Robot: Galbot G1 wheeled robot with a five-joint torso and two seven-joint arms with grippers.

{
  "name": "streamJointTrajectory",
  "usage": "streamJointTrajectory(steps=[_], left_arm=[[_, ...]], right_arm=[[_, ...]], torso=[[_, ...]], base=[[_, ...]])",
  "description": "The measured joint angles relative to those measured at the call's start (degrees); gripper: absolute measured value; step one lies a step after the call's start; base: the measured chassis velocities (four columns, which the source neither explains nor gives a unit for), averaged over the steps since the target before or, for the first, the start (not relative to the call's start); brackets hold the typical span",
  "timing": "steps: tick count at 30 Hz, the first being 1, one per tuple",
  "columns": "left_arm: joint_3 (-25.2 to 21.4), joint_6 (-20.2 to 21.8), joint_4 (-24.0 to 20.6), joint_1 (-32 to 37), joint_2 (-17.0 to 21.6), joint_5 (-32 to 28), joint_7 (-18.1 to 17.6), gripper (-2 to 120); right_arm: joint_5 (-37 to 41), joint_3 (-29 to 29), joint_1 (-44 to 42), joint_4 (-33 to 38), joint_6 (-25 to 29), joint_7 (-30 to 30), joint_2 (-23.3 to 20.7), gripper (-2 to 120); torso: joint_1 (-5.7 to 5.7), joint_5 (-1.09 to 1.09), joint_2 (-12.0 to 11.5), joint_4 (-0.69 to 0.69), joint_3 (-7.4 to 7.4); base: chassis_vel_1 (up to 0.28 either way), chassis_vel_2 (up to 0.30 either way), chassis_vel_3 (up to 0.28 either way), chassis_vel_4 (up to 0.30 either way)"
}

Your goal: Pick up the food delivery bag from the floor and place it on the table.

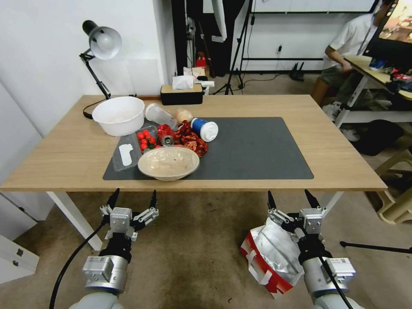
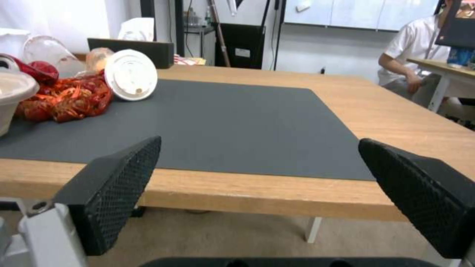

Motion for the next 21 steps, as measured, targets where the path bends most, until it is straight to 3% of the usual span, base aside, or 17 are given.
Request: streamJointTrajectory(steps=[4, 9, 12, 14, 21], left_arm=[[1.88, 4.83, -0.16, -1.92, 1.40, -5.26, -1.95, 100], [5.12, 13.27, -0.52, -5.20, 3.85, -14.43, -5.38, 100], [6.20, 16.06, -0.62, -6.28, 4.63, -17.47, -6.51, 100], [7.92, 20.45, -0.81, -8.01, 5.87, -22.21, -8.25, 100], [7.20, 17.07, -2.06, -6.88, 7.20, -23.61, -7.80, 100]], right_arm=[[0.23, -0.01, -0.05, 0.15, -1.61, -0.25, 0.10, 100], [1.31, -0.29, -0.47, 0.89, -8.61, -1.55, 0.71, 100], [1.79, -0.28, -0.52, 1.48, -10.79, -2.01, 0.94, 100], [2.93, -0.19, -0.74, 2.77, -15.47, -3.00, 1.44, 100], [3.68, 0.69, -0.85, 4.07, -16.59, -3.52, 1.33, 100]], torso=[[0.00, 0.00, 0.00, 0.00, 0.00], [0.00, 0.00, 0.00, -0.01, 0.00], [0.00, 0.00, 0.00, 0.00, 0.00], [0.00, 0.01, 0.00, -0.01, 0.00], [0.00, 0.00, 0.00, 0.00, 0.00]], base=[[0.000, 0.000, 0.000, 0.000], [0.000, 0.000, 0.000, 0.000], [0.000, 0.000, 0.000, 0.000], [0.000, 0.000, 0.000, 0.000], [0.000, 0.000, 0.000, 0.000]])
